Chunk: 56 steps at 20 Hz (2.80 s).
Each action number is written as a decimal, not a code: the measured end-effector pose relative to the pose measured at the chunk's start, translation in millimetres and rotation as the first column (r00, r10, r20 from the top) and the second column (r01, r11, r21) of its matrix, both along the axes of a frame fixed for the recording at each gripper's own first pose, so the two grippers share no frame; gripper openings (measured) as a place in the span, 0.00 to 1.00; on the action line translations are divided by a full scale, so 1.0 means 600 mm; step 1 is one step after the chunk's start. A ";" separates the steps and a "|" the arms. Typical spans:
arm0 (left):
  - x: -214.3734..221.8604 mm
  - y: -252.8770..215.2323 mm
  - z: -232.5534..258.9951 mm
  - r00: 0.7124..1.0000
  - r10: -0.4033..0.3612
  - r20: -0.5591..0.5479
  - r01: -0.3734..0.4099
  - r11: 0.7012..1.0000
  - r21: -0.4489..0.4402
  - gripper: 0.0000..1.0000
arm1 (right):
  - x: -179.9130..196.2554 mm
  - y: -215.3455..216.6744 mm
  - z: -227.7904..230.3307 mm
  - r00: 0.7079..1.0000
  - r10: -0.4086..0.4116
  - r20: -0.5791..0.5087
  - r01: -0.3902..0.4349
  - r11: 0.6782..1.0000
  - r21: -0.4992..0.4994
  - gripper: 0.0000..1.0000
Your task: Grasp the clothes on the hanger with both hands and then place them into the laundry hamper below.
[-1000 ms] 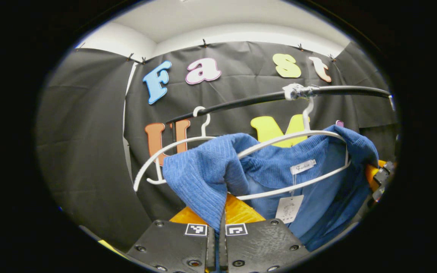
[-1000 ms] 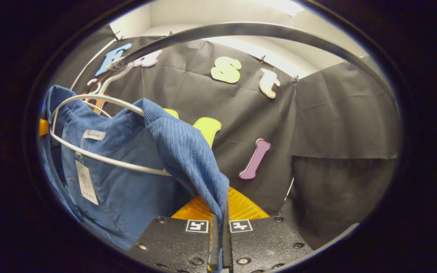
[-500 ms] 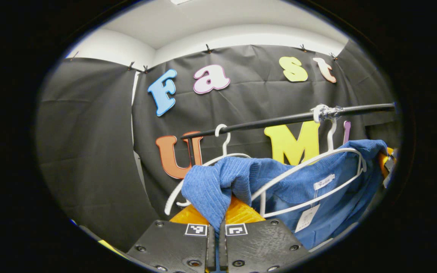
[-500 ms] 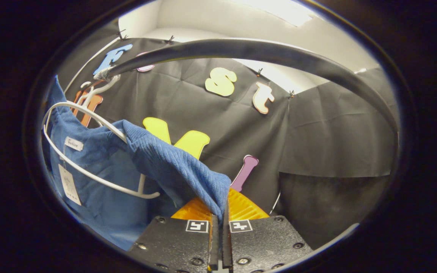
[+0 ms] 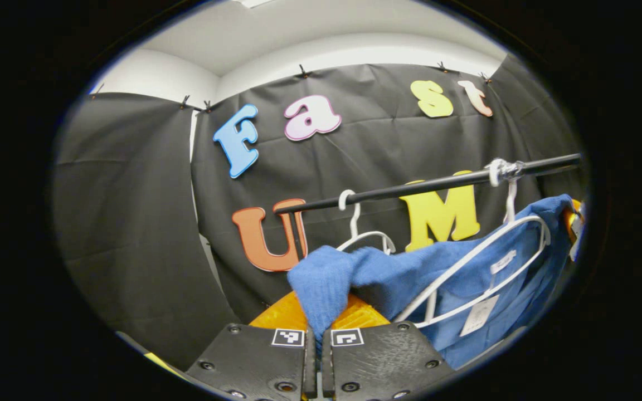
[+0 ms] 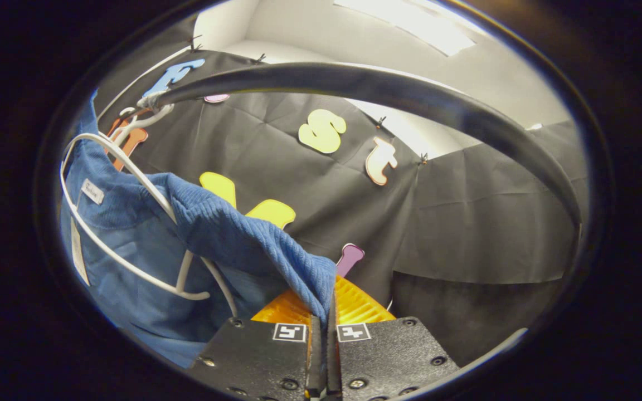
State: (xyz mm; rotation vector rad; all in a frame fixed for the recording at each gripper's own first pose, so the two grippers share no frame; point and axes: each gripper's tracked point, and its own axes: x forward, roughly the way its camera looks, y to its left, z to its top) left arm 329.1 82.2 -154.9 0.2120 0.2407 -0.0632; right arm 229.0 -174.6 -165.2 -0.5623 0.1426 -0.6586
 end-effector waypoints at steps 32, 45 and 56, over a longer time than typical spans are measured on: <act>-0.072 -0.145 -0.323 0.913 -0.248 -0.323 0.157 0.947 -0.282 0.01 | -0.003 -0.027 -0.207 0.967 0.060 -0.246 -0.002 0.974 0.228 0.07; -0.145 -0.233 -0.370 0.880 -0.285 -0.380 0.181 0.941 -0.287 0.01 | -0.076 0.009 -0.306 0.930 0.103 -0.354 0.022 0.943 0.332 0.07; -0.232 -0.242 -0.392 0.854 -0.271 -0.444 0.159 0.949 -0.273 0.01 | -0.134 0.164 -0.369 0.879 0.298 -0.371 -0.058 0.841 0.538 0.07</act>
